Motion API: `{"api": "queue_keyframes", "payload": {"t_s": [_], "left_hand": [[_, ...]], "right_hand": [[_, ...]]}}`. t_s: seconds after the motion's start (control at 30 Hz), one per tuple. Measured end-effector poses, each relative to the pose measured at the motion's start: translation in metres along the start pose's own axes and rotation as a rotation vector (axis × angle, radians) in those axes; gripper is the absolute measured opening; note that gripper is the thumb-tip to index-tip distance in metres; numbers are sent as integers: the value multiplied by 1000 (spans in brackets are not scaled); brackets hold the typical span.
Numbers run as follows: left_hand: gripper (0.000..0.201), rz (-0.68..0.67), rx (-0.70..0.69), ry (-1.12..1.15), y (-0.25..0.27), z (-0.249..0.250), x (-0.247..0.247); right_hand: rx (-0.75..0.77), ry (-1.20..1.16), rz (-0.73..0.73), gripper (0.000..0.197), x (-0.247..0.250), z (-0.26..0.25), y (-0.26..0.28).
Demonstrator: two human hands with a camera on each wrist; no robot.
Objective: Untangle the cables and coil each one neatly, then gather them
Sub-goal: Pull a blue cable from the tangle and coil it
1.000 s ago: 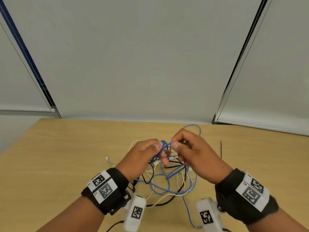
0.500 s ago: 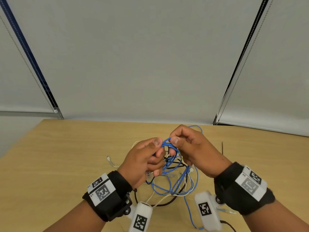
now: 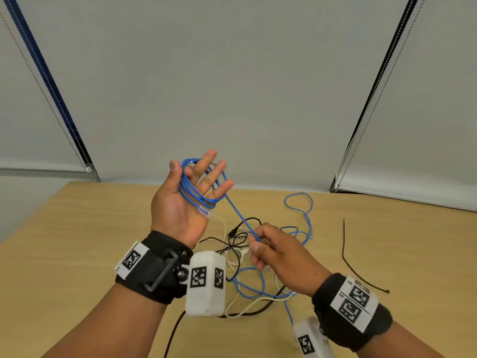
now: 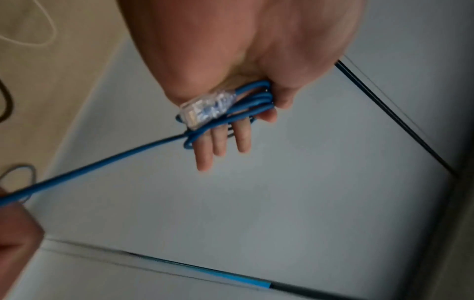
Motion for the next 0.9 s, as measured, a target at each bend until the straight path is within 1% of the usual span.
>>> {"api": "queue_keyframes", "payload": {"t_s": [0.1,0.17,0.2,0.23,0.27,0.3,0.33,0.37,0.43,0.5,0.57,0.63,0.7,0.77,0.83,0.9], "left_hand": [[33,78,-146,-247,1,10,8],[23,114,-214,-471,4,15,7],[21,118,-227,-632,5,14,5],[20,105,-230,-842,7,12,2],[20,69,-215,-1061,8,5,0],[20,16,-180,-1234,11,-5,-1],[21,-43,-131,-1335,14,-17,0],[26,-96,-79,-1366,18,-27,2],[35,-168,20,-1312,27,-42,5],[41,-204,148,-1127,34,-56,7],[44,-198,279,-908,40,-68,7],[43,-174,359,-724,43,-76,4],[43,-156,387,-576,44,-79,0],[42,-151,378,-526,43,-77,-3],[42,-138,357,-524,43,-73,-2],[39,-141,336,-509,42,-71,-3]], "right_hand": [[20,102,-62,9,-6,-15,0],[38,205,-123,11,-11,-25,2],[50,221,-145,13,-14,-31,4],[63,213,-157,15,-14,-37,5],[83,209,-155,16,-13,-44,6],[110,222,-131,17,-8,-52,6],[142,251,-86,19,-1,-60,5],[172,277,-33,20,9,-67,5],[210,279,52,22,28,-76,3],[218,222,103,19,42,-75,1],[199,168,169,12,51,-70,-1],[185,112,217,7,53,-65,-2],[174,66,219,2,49,-63,-5],[165,119,181,4,43,-64,-8],[168,185,126,13,36,-67,-11],[177,204,106,22,31,-70,-13]]}}
Point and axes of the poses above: each hand's wrist, its own y-axis away from the middle knuckle, its own x-axis out of the back of the hand, z = x × y, the point moved 9 cm from there along -y, towards the middle knuckle, and after that the axes turned 4 degrees about -z, right-handed, at the moved point
